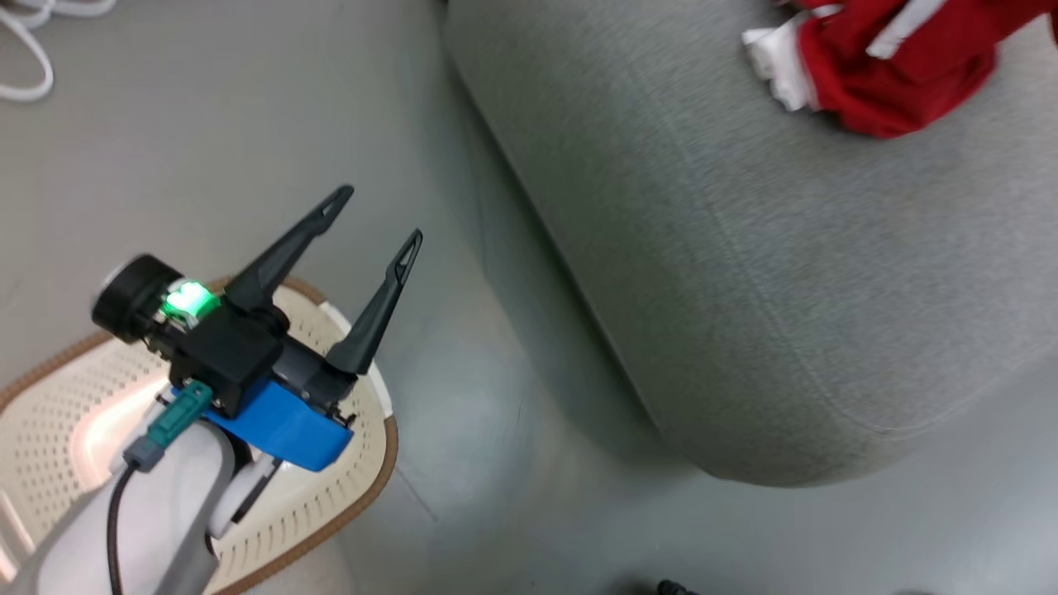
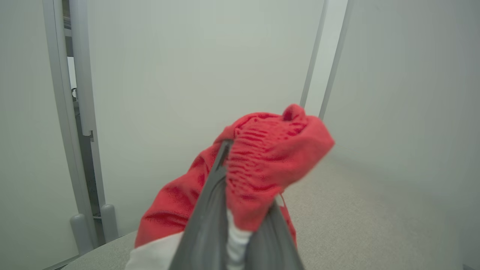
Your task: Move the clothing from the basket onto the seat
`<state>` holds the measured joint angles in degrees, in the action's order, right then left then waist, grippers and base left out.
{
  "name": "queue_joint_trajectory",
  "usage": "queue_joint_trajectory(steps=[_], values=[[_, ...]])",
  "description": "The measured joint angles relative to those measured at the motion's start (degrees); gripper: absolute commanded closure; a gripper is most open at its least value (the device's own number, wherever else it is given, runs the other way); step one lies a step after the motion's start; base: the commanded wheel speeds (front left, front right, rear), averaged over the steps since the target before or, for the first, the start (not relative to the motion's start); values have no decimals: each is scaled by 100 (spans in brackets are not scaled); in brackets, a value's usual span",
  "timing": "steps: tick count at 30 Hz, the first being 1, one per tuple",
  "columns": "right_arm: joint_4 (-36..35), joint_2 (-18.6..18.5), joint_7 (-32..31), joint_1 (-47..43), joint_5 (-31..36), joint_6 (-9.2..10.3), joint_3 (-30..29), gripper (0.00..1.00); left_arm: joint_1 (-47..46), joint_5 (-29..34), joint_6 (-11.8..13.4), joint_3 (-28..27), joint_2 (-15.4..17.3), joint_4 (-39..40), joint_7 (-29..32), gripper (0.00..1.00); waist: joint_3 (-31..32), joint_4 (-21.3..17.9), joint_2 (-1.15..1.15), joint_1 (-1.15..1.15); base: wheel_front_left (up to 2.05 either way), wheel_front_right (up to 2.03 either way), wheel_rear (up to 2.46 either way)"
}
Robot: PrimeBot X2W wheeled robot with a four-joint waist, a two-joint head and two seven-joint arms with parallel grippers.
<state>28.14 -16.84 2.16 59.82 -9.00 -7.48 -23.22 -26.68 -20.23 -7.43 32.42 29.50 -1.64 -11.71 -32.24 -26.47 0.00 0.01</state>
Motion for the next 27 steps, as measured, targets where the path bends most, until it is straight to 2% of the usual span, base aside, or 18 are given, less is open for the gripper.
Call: queue_joint_trajectory(steps=[8, 14, 15, 16, 17, 18, 23, 27], values=[[569, 332, 409, -269, 138, -1, -419, 100, -297, 7, 34, -143, 296, 591, 164, 0, -966, 394, 0, 1, 0, 0, 0], [1035, 367, 659, -265, 256, -1, -444, 100, -296, -23, 34, -121, 405, 638, 212, 0, -1189, 563, 0, 0, 0, 0, 0], [1101, 366, 686, -264, 290, -1, -421, 73, -296, -40, 38, -121, 398, 627, 193, 0, -1162, 567, 0, 0, 0, 0, 0], [1151, 356, 716, -264, 310, -1, -403, 52, -294, -47, 40, -121, 386, 613, 165, 0, -1125, 569, 0, 0, 0, 0, 0], [1191, 330, 732, -264, 346, -1, -385, 15, -289, -59, 43, -119, 361, 598, 146, 0, -1086, 572, 0, 0, 0, 0, 0], [1229, 304, 745, -263, 367, -1, -368, 0, -278, -87, 54, -108, 334, 569, 131, 0, -1046, 575, 0, 0, 0, 0, 0], [1382, 283, 749, -271, 483, -1, -188, 0, -177, -162, 79, -51, 203, 330, -13, 0, -795, 598, 0, 0, 0, 0, 0], [1466, 232, 747, -482, 628, -1, 97, 0, -8, -276, 83, 1, -57, -25, -188, 0, -445, 634, 0, -1, 0, 0, 0]])
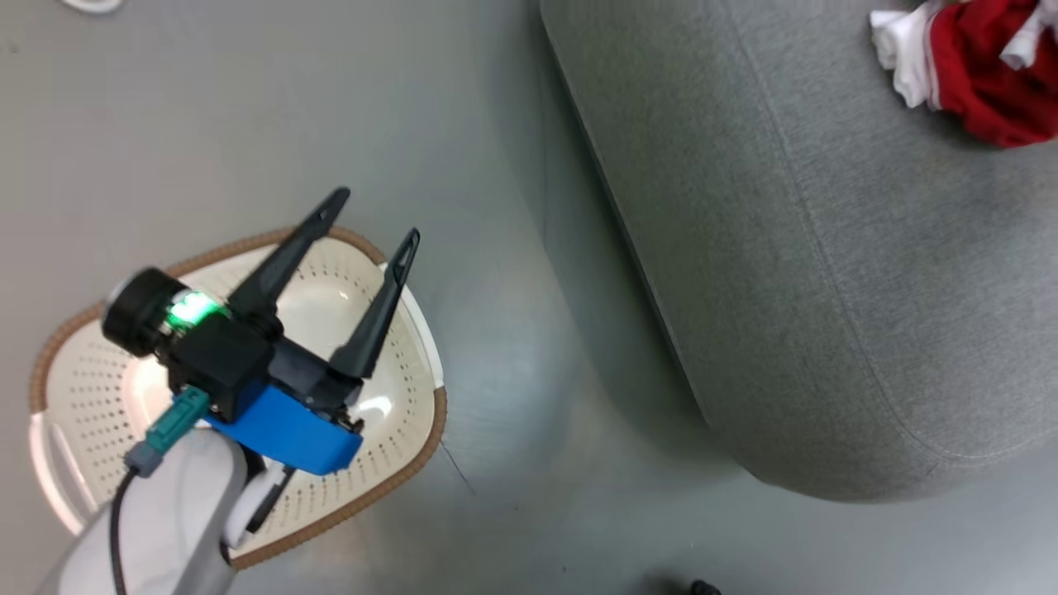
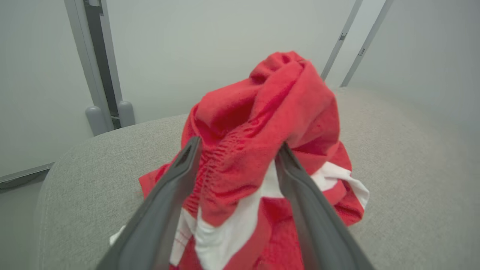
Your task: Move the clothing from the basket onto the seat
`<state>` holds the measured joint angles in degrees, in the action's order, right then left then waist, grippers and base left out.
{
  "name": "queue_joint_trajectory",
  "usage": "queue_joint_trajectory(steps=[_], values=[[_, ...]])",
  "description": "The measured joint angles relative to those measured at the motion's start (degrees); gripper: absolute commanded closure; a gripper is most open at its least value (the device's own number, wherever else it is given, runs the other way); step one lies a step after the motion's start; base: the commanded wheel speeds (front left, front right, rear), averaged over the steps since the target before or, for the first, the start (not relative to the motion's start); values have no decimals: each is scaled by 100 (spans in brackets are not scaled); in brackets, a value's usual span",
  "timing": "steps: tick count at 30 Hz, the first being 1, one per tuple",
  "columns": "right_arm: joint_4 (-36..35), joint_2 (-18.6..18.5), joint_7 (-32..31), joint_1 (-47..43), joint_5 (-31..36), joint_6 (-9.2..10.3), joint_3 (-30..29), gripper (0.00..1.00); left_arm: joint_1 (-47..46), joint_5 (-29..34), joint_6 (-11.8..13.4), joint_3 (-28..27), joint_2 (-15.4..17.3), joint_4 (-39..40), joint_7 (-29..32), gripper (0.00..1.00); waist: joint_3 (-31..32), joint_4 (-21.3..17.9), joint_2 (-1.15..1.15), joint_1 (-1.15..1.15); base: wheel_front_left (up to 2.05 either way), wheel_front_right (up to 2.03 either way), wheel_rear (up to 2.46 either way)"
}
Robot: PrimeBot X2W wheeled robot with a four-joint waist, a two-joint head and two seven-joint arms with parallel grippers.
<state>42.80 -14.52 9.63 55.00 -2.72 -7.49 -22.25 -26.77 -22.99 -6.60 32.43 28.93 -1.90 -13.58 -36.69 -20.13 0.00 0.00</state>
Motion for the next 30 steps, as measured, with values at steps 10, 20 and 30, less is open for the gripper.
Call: queue_joint_trajectory(steps=[10, 20, 30], values=[[-458, -125, -151, -1243, -90, 0, 979, 0, 753, -292, -10, -268, -871, -813, -142, 0, 1402, 216, 0, -1, 0, 0, 0], [-2206, 210, -322, -3010, -337, 0, 1914, 0, 1791, -198, -53, -1195, -1447, -1094, -143, 0, 2789, 620, 0, -3, 0, 0, 0], [-3496, 705, -588, -4454, -158, 0, 2174, 0, 2429, -68, -63, -1980, -1689, -1265, -147, 0, 3485, 1281, 0, -2, 0, 0, 0]])
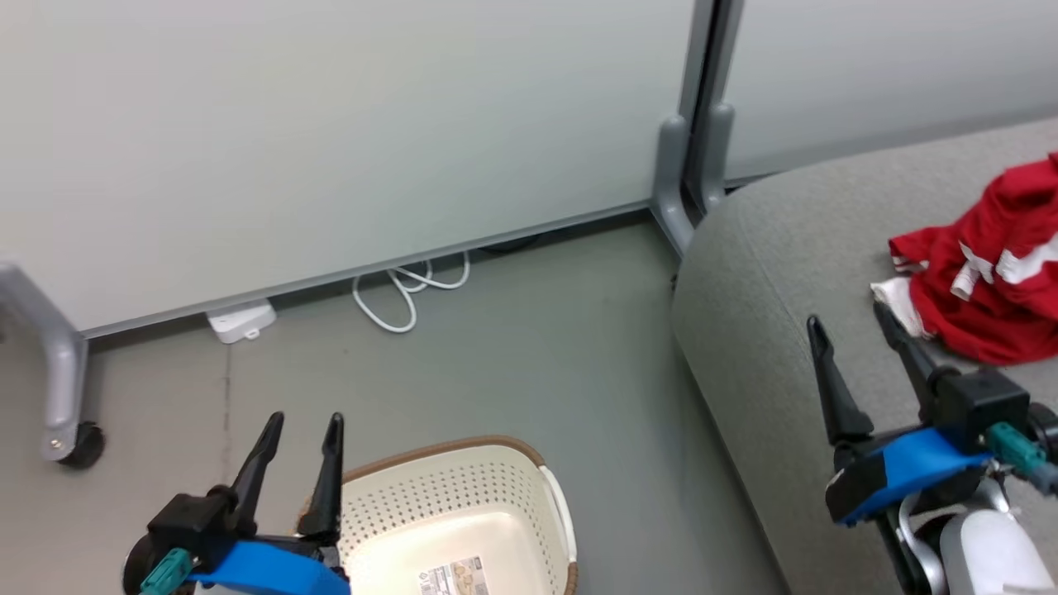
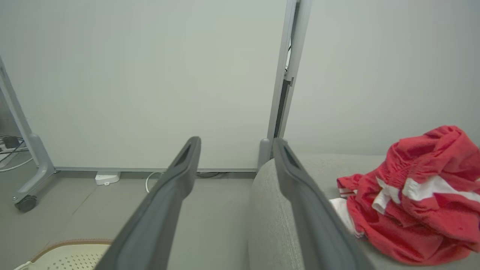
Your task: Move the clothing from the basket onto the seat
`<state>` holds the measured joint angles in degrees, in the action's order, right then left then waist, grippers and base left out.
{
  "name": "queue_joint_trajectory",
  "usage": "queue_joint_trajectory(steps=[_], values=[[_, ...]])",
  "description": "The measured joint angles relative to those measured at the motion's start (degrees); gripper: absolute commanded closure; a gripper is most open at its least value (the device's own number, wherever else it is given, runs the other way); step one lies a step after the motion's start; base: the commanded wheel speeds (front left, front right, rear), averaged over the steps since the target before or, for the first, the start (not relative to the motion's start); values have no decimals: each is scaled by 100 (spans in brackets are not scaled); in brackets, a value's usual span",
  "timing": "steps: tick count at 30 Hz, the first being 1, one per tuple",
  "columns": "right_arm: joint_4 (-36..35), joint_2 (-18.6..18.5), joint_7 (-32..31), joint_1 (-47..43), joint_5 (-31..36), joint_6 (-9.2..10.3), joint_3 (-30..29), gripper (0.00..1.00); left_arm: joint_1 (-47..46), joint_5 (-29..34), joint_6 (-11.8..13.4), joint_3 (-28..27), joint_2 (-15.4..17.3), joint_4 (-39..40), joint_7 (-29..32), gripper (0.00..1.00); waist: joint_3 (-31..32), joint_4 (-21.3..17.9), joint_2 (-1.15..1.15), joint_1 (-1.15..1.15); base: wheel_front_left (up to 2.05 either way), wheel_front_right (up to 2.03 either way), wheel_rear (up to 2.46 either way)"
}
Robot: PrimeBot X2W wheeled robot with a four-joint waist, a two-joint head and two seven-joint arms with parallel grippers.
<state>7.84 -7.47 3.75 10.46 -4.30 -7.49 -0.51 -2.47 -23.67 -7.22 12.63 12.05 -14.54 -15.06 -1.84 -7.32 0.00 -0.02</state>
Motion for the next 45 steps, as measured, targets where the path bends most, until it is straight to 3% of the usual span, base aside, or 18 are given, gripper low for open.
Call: queue_joint_trajectory(steps=[8, 16, 26, 45], values=[[-436, 328, -38, -680, 137, 0, 68, 0, 282, 81, -18, -623, -103, -110, 0, 0, 270, 420, 0, 1, 0, 0, 0], [-443, 432, -57, -944, 109, 0, 104, 0, 480, 194, -18, -1026, -211, -125, 0, 0, 361, 526, 0, 1, 0, 0, 0], [-432, 448, -49, -961, -12, 0, 155, 0, 583, 389, -19, -1133, -372, -43, 0, 0, 333, 503, 0, 2, 0, 0, 0], [-296, 452, -13, -971, -175, 0, 237, 0, 598, 299, -19, -1071, -355, -83, 0, 0, 348, 504, 0, 2, 0, 0, 0]])
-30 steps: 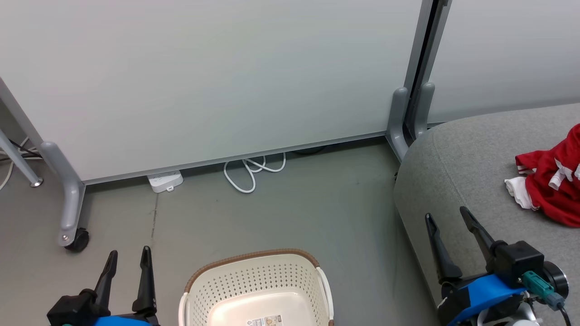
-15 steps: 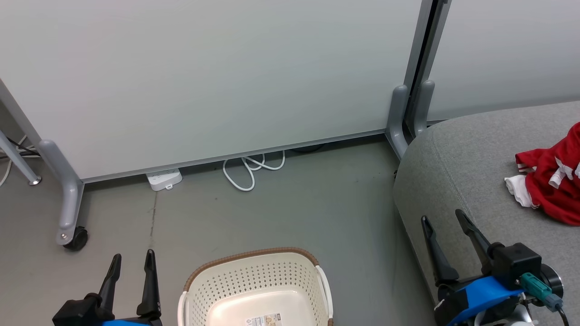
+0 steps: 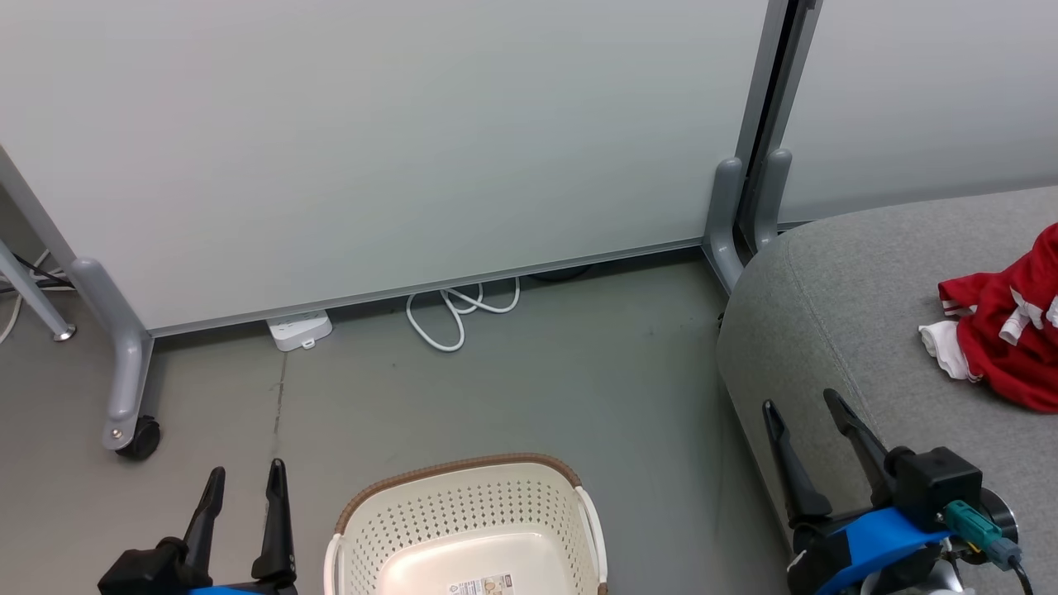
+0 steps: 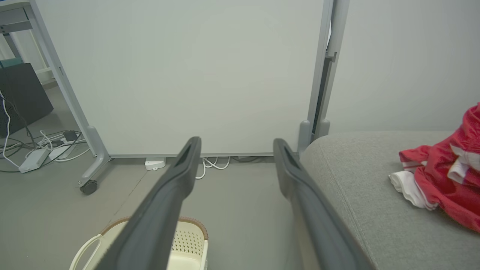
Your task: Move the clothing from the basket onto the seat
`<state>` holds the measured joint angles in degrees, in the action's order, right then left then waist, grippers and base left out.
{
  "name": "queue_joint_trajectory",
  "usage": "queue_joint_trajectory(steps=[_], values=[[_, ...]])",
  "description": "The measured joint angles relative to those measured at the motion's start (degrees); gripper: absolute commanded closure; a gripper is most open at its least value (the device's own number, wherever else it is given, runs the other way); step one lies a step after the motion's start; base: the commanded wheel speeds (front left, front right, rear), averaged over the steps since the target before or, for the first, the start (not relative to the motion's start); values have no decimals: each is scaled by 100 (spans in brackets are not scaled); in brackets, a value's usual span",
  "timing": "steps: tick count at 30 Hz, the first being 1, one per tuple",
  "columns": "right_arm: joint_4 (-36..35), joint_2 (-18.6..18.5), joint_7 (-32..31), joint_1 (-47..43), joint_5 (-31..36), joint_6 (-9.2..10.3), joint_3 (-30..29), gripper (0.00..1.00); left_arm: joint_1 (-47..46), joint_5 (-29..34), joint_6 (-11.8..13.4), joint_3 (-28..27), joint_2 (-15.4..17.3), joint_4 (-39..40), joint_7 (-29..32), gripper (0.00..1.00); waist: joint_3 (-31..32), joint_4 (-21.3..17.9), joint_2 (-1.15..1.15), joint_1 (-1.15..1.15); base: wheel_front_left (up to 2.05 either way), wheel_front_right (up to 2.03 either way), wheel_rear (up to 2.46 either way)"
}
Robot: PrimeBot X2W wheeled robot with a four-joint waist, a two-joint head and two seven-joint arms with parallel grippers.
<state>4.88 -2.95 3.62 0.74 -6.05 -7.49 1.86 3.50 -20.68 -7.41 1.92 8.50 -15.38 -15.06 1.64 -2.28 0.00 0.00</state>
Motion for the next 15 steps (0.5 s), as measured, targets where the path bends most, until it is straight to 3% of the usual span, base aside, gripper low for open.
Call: queue_joint_trajectory(steps=[1, 2, 9, 15], values=[[7, 0, 2, 0, -7, 0, 3, 0, 1, -10, 0, 15, 8, 0, 0, 0, 2, 2, 0, 0, 0, 0, 0], [46, 0, -1, -3, -7, 0, 4, 100, 2, -5, 0, 24, -4, -40, 5, 100, 3, 1, 0, 0, 0, 0, 0], [426, 8, -5, -142, -21, 0, 4, 100, 183, -11, 0, 70, -154, -382, 43, 100, 3, 1, 0, 0, 0, 0, 0], [493, 8, -62, -158, -679, 0, -30, 100, 202, -553, 0, 36, -185, -402, 213, 100, -6, 12, 0, 0, 0, 0, 0]])
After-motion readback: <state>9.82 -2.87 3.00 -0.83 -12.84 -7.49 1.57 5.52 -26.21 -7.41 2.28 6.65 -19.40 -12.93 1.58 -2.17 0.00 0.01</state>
